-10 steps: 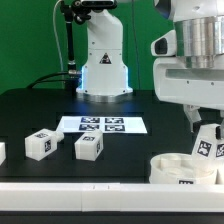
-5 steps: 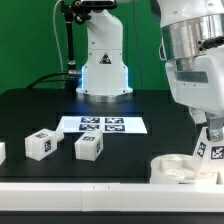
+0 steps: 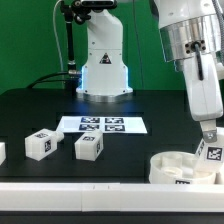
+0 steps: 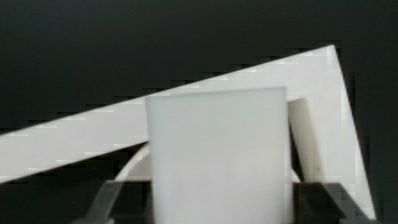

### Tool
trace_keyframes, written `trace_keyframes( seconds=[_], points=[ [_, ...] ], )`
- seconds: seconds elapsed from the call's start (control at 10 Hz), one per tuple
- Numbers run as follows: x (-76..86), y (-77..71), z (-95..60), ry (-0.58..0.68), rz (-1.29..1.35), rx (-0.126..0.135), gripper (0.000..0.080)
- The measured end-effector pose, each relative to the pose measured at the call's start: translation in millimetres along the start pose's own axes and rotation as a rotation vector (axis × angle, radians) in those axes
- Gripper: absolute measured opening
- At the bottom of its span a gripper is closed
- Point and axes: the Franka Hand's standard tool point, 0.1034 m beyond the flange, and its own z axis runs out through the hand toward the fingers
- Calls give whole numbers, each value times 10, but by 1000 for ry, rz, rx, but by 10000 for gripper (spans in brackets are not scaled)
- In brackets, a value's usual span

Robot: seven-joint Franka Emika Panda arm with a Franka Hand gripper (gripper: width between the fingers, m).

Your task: Assemble stool

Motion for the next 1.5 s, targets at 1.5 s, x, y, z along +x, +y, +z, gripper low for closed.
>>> trace_keyframes(
  seconds=[1.5],
  points=[
    [73, -108, -296, -47, 69, 69, 649]
  ],
)
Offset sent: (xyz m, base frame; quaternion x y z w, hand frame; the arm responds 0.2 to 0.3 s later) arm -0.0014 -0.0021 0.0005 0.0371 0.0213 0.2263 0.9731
